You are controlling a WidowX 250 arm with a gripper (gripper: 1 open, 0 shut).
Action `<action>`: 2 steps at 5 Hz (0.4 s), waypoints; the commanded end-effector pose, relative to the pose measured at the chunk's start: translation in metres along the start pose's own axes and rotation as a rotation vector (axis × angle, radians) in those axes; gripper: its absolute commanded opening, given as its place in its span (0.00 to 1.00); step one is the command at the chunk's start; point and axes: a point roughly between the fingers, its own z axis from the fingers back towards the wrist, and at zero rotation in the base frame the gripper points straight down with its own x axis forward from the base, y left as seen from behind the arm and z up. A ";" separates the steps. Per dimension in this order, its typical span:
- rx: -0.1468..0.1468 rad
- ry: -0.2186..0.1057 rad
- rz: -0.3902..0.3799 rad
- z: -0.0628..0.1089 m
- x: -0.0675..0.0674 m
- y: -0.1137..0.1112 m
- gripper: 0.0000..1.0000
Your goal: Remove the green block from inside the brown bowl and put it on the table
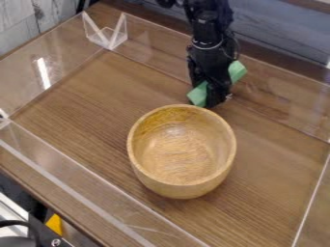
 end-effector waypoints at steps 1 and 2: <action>0.029 -0.028 0.014 -0.003 -0.005 0.020 0.00; 0.034 -0.024 0.048 0.007 -0.008 0.021 1.00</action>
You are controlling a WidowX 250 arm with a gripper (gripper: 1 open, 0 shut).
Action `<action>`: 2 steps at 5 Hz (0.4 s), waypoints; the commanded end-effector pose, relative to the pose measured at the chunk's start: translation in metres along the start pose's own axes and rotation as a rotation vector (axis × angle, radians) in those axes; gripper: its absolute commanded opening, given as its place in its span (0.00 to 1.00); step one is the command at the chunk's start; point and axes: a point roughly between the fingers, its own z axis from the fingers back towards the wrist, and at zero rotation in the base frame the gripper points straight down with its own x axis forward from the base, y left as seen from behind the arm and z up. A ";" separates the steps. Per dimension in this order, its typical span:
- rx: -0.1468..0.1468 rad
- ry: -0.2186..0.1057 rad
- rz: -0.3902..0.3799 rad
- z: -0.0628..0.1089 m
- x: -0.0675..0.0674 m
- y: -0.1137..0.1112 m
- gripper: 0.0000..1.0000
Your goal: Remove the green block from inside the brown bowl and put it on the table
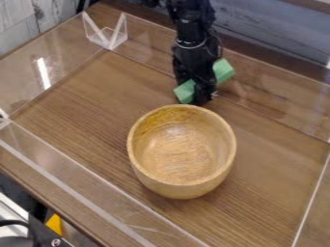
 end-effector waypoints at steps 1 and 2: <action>0.011 -0.025 0.004 0.013 0.009 0.005 1.00; 0.003 -0.030 0.007 0.020 0.016 0.004 1.00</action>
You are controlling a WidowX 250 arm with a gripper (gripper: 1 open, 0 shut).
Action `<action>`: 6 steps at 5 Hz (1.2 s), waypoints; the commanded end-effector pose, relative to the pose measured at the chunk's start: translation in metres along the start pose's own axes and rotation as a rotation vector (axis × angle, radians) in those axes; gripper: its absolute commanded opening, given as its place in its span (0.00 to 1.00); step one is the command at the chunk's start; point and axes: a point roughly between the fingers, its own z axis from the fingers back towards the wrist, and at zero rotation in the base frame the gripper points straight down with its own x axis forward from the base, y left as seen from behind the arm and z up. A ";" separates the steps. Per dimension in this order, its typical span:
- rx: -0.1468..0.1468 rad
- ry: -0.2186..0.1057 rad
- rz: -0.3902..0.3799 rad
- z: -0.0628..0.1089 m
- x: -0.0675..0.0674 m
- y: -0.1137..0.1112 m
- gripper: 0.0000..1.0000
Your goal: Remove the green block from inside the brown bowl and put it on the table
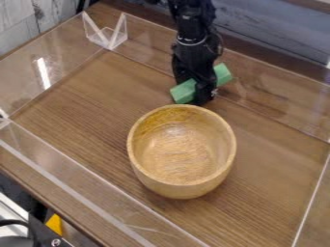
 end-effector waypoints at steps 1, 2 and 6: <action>0.026 -0.060 0.018 0.020 0.019 0.003 1.00; 0.024 -0.065 0.037 0.024 0.021 0.000 1.00; 0.061 -0.079 0.229 0.056 0.023 0.008 1.00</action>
